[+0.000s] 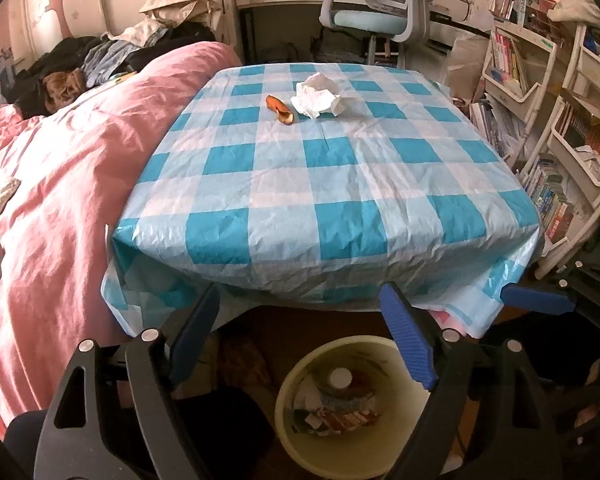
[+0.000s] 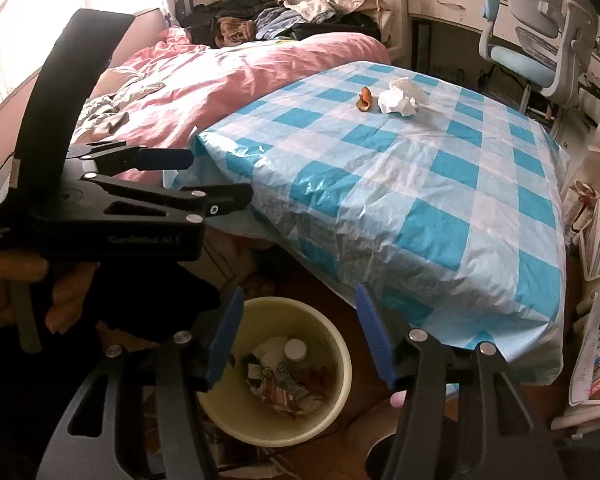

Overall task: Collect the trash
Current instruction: 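Open both grippers over the yellow bin to drop cloth and peel, then move both open grippers back over the table toward the last peel and tissue, then grasp the orange peel with the left gripper while the right gripper grasps the white tissue, then carry peel and tissue to the yellow bin with both grippers, then open both grippers over the yellow bin to drop peel and tissue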

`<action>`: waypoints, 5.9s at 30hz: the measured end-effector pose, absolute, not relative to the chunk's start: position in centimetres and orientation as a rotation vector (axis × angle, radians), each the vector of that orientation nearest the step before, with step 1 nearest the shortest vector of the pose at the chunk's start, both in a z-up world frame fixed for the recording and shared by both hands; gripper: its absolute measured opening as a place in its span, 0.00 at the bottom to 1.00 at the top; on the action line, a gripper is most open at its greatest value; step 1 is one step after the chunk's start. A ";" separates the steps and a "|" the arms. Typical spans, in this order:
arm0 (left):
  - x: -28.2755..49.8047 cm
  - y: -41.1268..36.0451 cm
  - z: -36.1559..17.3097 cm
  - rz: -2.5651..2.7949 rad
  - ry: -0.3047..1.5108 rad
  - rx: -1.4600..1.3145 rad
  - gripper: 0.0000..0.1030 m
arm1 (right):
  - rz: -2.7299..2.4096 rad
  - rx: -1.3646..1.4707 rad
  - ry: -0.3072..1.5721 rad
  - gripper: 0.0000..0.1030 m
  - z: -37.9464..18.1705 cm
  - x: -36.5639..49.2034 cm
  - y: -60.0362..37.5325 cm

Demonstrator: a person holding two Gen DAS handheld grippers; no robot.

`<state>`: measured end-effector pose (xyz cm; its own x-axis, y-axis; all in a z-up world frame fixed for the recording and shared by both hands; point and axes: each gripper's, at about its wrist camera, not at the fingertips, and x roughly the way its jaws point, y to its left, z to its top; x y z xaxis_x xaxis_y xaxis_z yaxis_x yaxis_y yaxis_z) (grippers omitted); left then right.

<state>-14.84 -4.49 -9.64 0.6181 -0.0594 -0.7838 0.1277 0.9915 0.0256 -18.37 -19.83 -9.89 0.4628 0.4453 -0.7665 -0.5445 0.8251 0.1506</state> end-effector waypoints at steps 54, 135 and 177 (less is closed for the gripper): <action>8.3 -0.4 -8.6 0.051 0.937 -0.181 0.83 | 0.411 -0.091 0.799 0.67 -8.7 3.4 -17.5; -6.3 -1.7 -7.4 -0.046 0.869 -0.028 0.15 | 0.811 -0.151 0.979 0.13 -9.4 -14.7 -17.3; -18.9 -2.5 -7.1 0.024 0.692 -0.015 0.93 | 0.142 -0.101 0.573 0.92 -6.5 -19.0 -23.2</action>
<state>-18.86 -2.50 -7.11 0.7696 0.0174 -0.6383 -0.0272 0.9996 -0.0056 -19.00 -23.24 -6.47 0.8310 0.1058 -0.5461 -0.1617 0.9853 -0.0551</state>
